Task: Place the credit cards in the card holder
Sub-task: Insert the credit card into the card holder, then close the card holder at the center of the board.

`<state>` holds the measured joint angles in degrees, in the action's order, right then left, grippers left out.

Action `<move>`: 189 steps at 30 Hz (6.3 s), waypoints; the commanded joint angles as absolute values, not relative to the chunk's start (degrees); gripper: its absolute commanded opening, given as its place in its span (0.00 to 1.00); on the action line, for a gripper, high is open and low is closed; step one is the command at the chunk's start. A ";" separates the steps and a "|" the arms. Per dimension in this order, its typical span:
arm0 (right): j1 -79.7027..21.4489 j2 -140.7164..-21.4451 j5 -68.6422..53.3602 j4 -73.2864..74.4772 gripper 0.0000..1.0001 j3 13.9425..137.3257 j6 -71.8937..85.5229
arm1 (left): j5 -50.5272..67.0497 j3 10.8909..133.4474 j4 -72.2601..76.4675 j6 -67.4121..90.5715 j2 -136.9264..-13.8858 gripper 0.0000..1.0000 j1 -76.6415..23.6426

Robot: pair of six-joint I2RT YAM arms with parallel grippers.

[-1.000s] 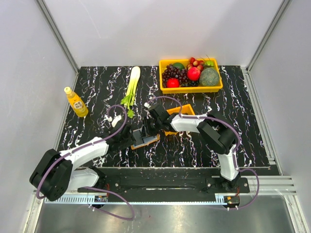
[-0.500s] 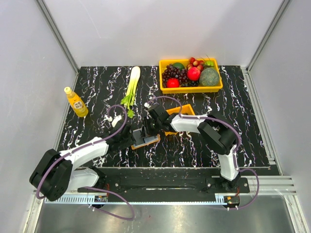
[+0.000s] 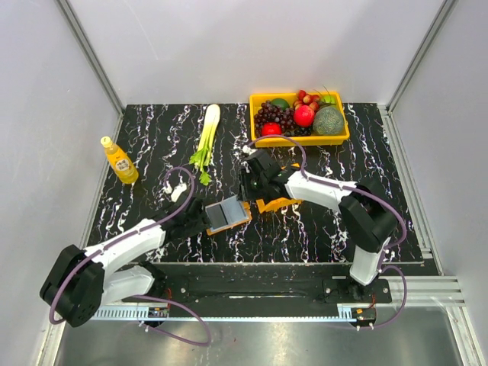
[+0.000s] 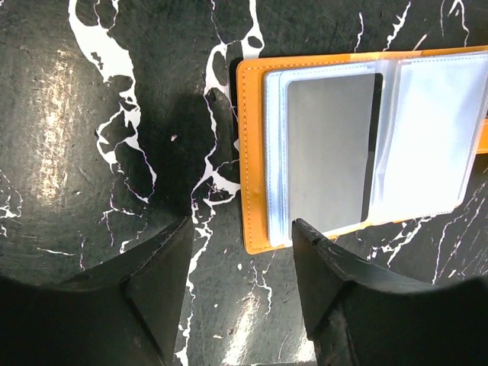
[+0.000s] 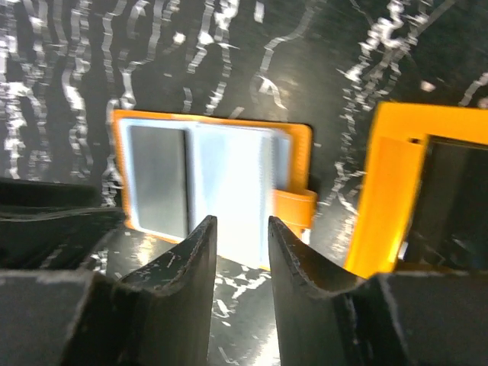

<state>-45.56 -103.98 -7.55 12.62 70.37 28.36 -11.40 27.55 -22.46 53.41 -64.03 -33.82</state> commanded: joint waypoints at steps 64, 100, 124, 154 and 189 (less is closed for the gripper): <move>-46.93 -104.42 -13.11 3.43 0.40 58.36 37.27 | 6.42 37.80 -5.89 50.54 -72.60 0.56 -33.40; -44.65 -94.65 -14.31 -14.15 0.44 47.11 8.55 | 5.71 45.70 -15.56 42.45 -79.09 0.57 -32.96; -44.65 -104.67 -23.28 -35.15 0.49 42.18 -11.95 | 1.41 43.24 -17.05 43.16 -84.02 0.50 -32.96; -47.46 -91.94 -28.48 -44.30 0.00 32.87 -0.44 | -0.35 45.79 -19.78 41.40 -86.83 0.50 -31.20; -48.52 -88.09 -11.70 -61.47 0.44 21.62 9.23 | 11.34 44.73 -12.39 40.26 -86.83 0.36 -34.98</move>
<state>-48.14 -95.07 -18.06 -65.73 21.69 10.37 10.17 43.31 -13.32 40.99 -87.07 -33.61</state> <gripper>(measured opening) 0.423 0.363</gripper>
